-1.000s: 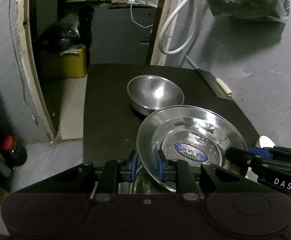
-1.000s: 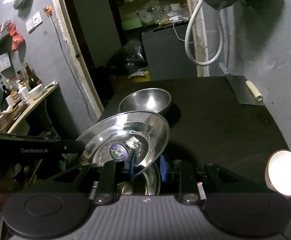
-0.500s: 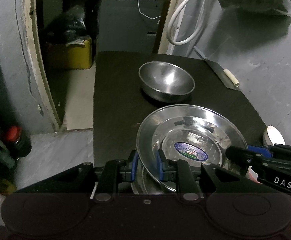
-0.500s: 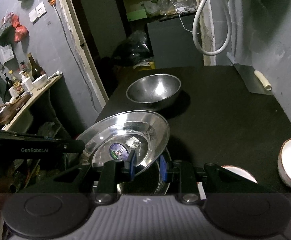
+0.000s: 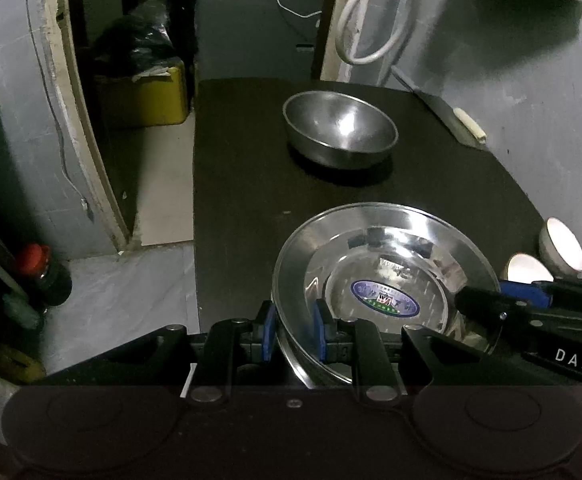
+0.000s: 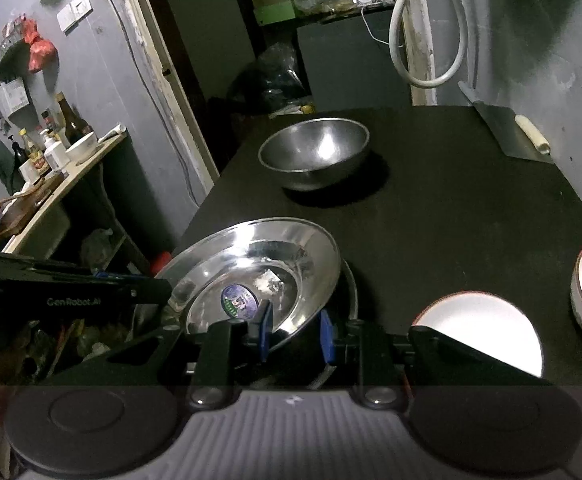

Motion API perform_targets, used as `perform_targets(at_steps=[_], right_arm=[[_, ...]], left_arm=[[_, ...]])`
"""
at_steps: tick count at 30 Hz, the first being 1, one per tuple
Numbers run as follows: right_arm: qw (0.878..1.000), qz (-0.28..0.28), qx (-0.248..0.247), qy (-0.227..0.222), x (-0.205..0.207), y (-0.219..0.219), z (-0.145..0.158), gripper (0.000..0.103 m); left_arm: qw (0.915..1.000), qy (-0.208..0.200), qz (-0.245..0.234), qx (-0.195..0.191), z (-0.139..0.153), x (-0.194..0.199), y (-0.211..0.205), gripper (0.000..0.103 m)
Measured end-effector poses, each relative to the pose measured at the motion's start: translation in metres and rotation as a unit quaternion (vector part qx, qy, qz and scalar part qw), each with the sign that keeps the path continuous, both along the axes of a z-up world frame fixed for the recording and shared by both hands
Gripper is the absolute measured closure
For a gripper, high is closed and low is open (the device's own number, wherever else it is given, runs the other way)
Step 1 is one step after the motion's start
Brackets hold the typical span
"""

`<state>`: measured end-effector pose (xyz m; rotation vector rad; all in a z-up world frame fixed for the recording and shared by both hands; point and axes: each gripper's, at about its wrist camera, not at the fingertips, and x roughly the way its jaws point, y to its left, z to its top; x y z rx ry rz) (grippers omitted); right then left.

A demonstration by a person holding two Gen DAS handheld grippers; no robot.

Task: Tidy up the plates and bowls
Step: 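Lower the logo plate into the basin and open both grippers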

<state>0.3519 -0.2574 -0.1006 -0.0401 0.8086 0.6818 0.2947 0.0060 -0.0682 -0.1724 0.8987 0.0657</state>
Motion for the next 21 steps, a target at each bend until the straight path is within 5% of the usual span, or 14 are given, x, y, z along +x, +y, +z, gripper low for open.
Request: perform_targets(at_steps=[21], right_arm=[[1.000, -0.013, -0.002, -0.006, -0.021, -0.009, -0.008, 0.069]], left_arm=[[0.9992, 0.016, -0.032, 0.020, -0.002, 0.004, -0.012, 0.081]])
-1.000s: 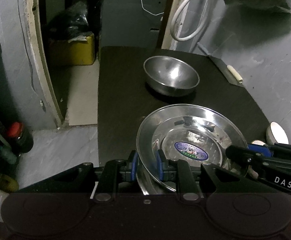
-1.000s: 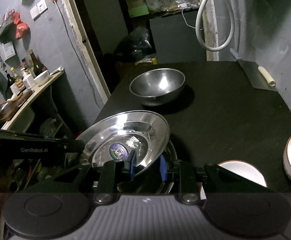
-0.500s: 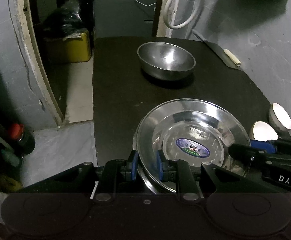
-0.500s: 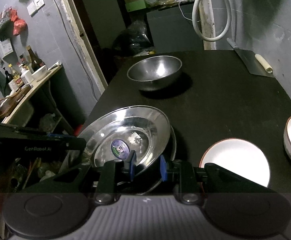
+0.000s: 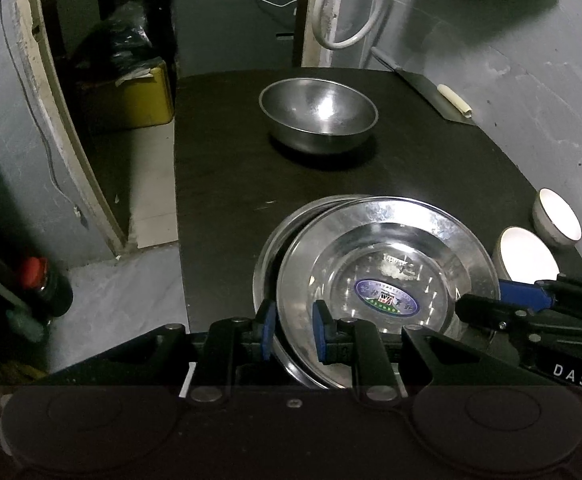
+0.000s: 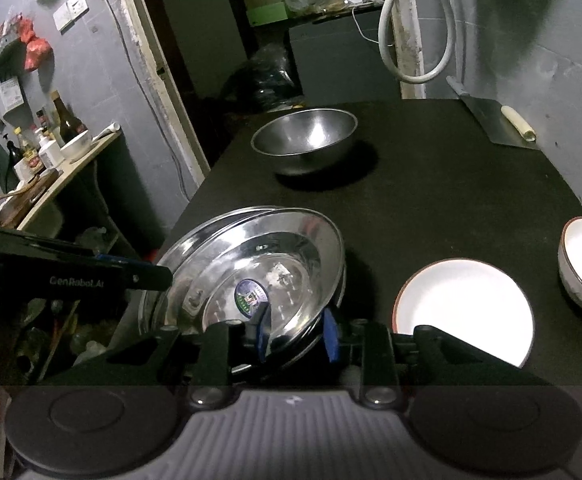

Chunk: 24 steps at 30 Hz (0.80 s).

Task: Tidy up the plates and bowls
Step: 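Lower the logo plate into the basin and open both grippers, then withdraw both grippers and move them toward the deep steel bowl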

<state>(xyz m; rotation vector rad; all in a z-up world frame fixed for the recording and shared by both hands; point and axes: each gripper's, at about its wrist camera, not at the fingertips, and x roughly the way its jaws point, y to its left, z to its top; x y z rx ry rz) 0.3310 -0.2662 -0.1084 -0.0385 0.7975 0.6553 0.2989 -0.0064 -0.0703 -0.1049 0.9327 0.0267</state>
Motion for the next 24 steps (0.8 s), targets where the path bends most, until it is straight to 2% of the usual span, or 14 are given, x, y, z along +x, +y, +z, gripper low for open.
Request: perform_targets(at_steps=[2, 7, 9, 10, 15, 20, 24], right_arm=[[1.000, 0.000, 0.000, 0.000, -0.001, 0.000, 0.000, 0.064], [1.000, -0.003, -0.005, -0.001, -0.004, 0.001, -0.003, 0.061], [1.000, -0.004, -0.005, 0.002, -0.006, 0.001, -0.004, 0.050], [1.000, -0.006, -0.003, 0.002, -0.005, 0.001, -0.004, 0.041], [1.000, -0.010, -0.003, -0.004, -0.007, 0.002, -0.003, 0.028], [1.000, -0.009, 0.000, -0.003, -0.008, 0.003, -0.003, 0.018], [1.000, -0.002, 0.001, -0.004, -0.008, 0.008, -0.003, 0.011]], left_arm=[[1.0000, 0.000, 0.001, 0.002, 0.001, 0.000, 0.000, 0.080], [0.9999, -0.003, -0.001, 0.012, 0.005, -0.001, -0.001, 0.069], [0.9999, -0.005, 0.000, 0.014, 0.007, -0.002, 0.000, 0.062], [0.9999, -0.006, 0.001, 0.016, 0.007, -0.003, 0.000, 0.060], [0.9988, -0.022, 0.027, 0.035, 0.012, -0.005, 0.005, 0.019], [0.9974, -0.027, 0.053, 0.040, 0.014, -0.003, 0.012, 0.006], [0.9966, -0.024, 0.071, 0.034, 0.014, -0.002, 0.020, 0.005]])
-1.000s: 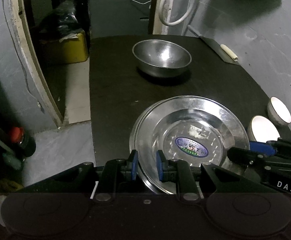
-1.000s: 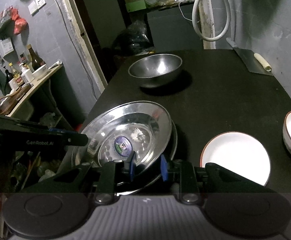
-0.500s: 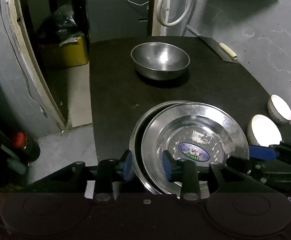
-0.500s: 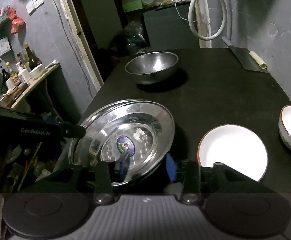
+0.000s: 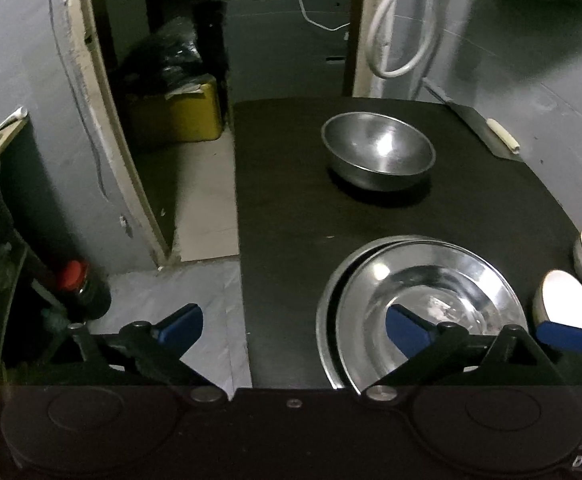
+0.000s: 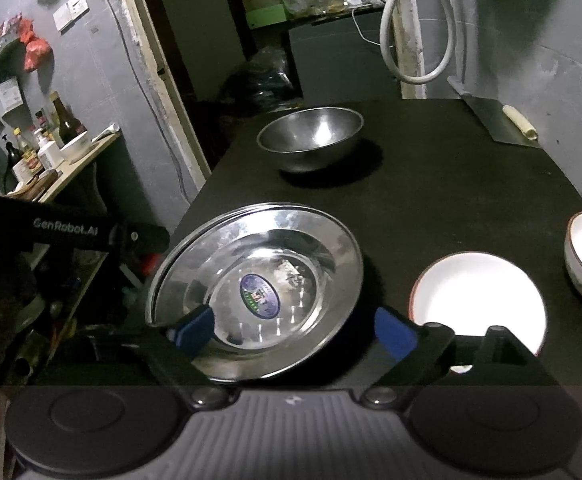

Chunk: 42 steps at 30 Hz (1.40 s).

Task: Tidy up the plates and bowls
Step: 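Withdraw both grippers and move them toward the deep steel bowl, then close both grippers on the rim of the deep steel bowl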

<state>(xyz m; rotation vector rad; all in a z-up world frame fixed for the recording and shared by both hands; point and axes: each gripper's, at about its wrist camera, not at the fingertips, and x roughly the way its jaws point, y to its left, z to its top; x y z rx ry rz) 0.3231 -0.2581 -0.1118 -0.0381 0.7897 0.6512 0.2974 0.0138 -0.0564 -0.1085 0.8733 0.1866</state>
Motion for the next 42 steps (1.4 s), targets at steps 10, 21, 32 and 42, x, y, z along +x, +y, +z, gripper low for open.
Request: perform_targets(at_steps=[10, 21, 32, 42], right_arm=[[1.000, 0.003, -0.010, -0.005, -0.002, 0.024, -0.003, 0.001], [0.997, -0.047, -0.044, -0.038, 0.000, 0.036, -0.005, 0.000], [0.990, -0.119, -0.025, -0.065, 0.090, 0.037, 0.018, 0.000], [0.986, -0.149, -0.054, -0.048, 0.167, 0.064, 0.003, 0.001]], left_arm=[[0.9999, 0.003, 0.011, 0.001, 0.000, 0.006, 0.015, 0.004], [0.9998, -0.001, 0.015, -0.014, -0.005, 0.017, 0.037, 0.003], [0.9974, -0.054, -0.024, -0.043, -0.007, 0.097, 0.054, 0.001], [0.9931, -0.042, -0.039, -0.103, -0.031, 0.192, 0.046, 0.001]])
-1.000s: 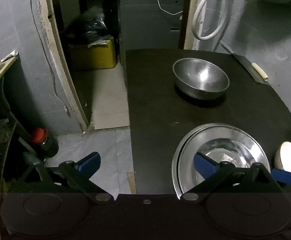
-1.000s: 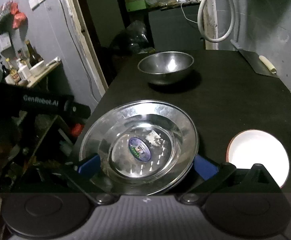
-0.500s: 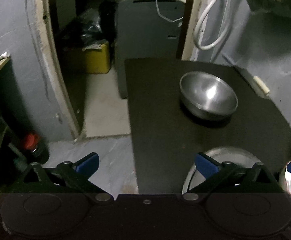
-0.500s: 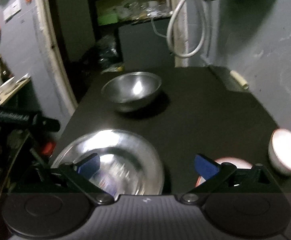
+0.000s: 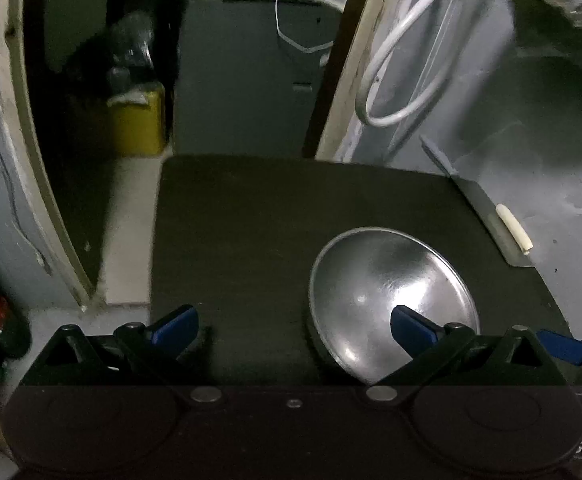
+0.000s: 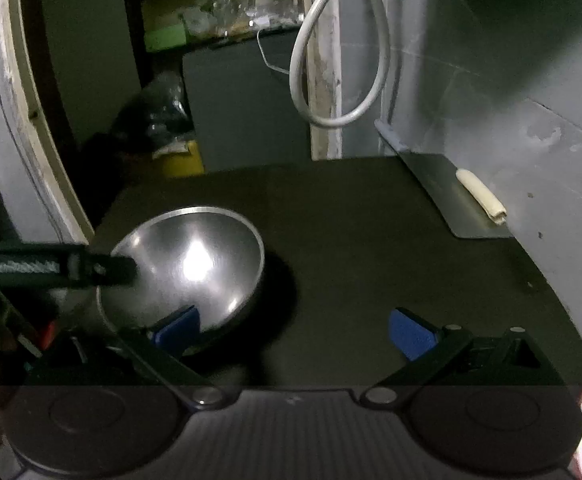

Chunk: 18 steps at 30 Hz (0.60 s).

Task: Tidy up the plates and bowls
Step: 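Close both grippers on the rim of the deep steel bowl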

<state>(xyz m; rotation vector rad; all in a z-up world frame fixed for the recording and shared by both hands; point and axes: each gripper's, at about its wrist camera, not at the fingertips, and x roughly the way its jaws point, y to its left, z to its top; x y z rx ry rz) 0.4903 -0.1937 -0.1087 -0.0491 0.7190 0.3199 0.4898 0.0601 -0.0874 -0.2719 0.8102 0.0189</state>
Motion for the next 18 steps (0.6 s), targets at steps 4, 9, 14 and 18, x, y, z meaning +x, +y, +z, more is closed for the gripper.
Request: perform_targets(at_steps=[4, 9, 14, 18], right_arm=[[1.000, 0.002, -0.003, 0.011, 0.009, 0.007, -0.005, 0.006], [1.000, 0.011, 0.008, 0.026, 0.016, 0.011, -0.007, 0.019], [0.999, 0.018, 0.025, 0.038, 0.014, 0.011, -0.008, 0.030], [0.996, 0.022, 0.051, 0.065, 0.013, 0.006, -0.013, 0.043]], left_arm=[[0.9998, 0.005, 0.004, -0.017, -0.003, 0.011, -0.001, 0.001], [0.9996, 0.021, 0.003, -0.019, -0.007, 0.014, 0.000, 0.027], [0.9991, 0.033, -0.006, -0.027, -0.012, 0.005, 0.003, 0.060], [0.9987, 0.037, -0.017, -0.031, -0.014, -0.003, 0.002, 0.070]])
